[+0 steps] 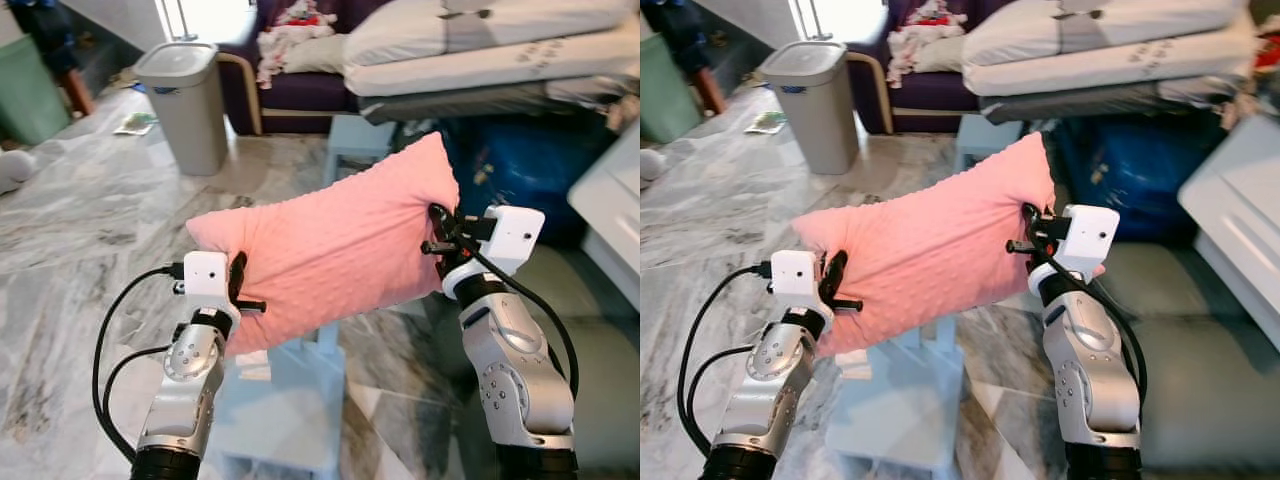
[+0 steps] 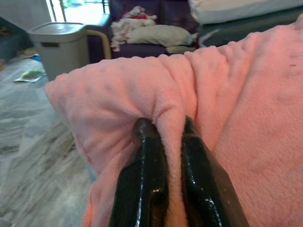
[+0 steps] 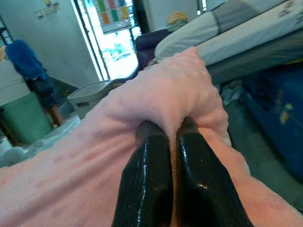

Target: Move the pillow to the sofa

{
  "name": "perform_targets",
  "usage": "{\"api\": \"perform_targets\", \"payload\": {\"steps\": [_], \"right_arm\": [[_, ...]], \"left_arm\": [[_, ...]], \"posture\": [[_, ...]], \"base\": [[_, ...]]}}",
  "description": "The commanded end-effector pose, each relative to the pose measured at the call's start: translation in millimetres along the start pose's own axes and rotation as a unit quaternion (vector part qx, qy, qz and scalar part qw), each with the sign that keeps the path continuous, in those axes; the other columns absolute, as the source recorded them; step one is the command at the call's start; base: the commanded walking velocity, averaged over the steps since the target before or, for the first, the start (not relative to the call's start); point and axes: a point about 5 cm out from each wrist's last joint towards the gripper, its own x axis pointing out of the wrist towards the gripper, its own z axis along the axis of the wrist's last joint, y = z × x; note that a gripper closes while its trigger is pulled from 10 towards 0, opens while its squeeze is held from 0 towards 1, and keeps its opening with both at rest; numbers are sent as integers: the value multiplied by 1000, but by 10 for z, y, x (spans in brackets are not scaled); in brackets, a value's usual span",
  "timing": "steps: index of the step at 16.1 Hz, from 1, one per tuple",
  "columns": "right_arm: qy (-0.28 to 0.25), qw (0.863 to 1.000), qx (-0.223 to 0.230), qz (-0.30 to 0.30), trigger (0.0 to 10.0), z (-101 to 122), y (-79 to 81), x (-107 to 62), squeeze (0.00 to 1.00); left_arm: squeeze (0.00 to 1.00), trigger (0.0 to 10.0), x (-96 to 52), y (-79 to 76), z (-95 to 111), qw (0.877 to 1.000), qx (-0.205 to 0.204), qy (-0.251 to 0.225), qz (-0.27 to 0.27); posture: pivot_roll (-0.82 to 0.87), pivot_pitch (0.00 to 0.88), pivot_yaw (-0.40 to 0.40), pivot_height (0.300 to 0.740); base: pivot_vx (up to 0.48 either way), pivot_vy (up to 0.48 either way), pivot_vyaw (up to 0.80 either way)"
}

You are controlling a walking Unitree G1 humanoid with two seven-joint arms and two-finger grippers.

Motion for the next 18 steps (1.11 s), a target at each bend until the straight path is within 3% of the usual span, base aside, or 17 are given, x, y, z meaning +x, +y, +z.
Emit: {"api": "perform_targets", "payload": {"steps": [1, 11, 12, 14, 18], "right_arm": [[-14, 1000, -3, -7, 10000, 73, -24, -9, 0], [-14, 1000, -3, -8, 10000, 74, -26, 2, 0], [-14, 1000, -3, -8, 10000, 74, -28, 1, 0], [-14, 1000, -3, -8, 10000, 73, -30, -1, 0], [-12, 1000, -4, -9, 10000, 61, -35, -7, 0]], "left_arm": [[0, 10000, 0, 15, 31, 1000, -2, -4, -1], [0, 10000, 12, 29, 24, 1000, -9, 2, 3], [0, 10000, 12, 29, 26, 1000, -8, 0, 3], [0, 10000, 6, 93, 7, 999, -44, 7, 14], [0, 10000, 19, 117, 19, 999, -45, 8, 17]], "posture": [[-159, 24, 36, 740], [-158, 22, 38, 740], [-158, 22, 38, 740], [-160, 22, 39, 740], [-160, 23, 41, 740]], "base": [[-262, 0, 0], [-261, 0, 0], [0, 0, 0], [0, 0, 0], [0, 0, 0]]}}
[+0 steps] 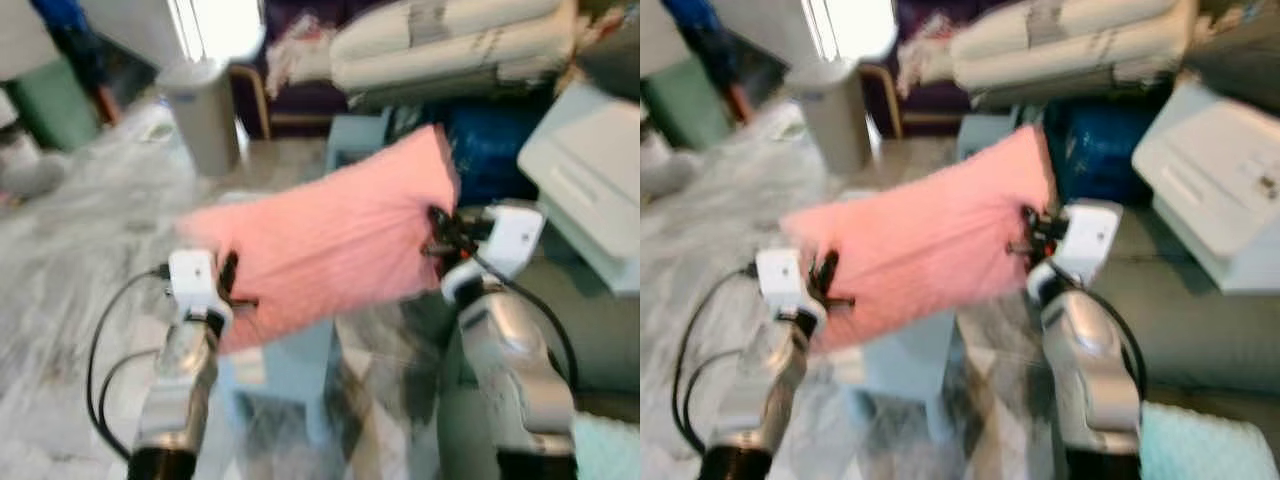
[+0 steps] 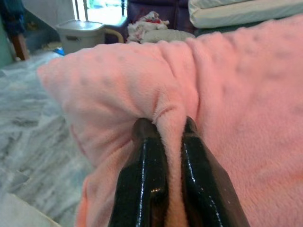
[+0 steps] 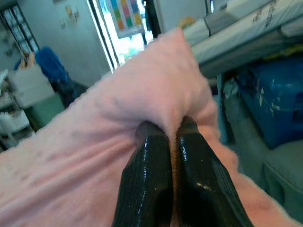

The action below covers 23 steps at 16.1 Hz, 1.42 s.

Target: Move the pillow to the sofa

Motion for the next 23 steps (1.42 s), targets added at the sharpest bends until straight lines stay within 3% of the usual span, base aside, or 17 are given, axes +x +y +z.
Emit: {"api": "perform_targets", "payload": {"steps": [1, 6, 23], "right_arm": [[-23, 1000, -2, -4, 10000, 112, 0, 31, 0], [-20, 1000, -2, -1, 10000, 95, 10, 38, 0], [-17, 1000, -9, -8, 10000, 88, -5, 40, 0]], "left_arm": [[0, 10000, 21, 45, 48, 1000, 3, -3, 7], [0, 10000, 27, 69, 59, 1000, -5, 1, 9], [0, 10000, 25, -110, -25, 997, -34, 40, -51]], "posture": [[-160, 23, 41, 740], [-151, 19, 43, 740], [-162, 22, 47, 740]], "base": [[0, 0, 0], [0, 49, 0], [0, 469, 0]]}}
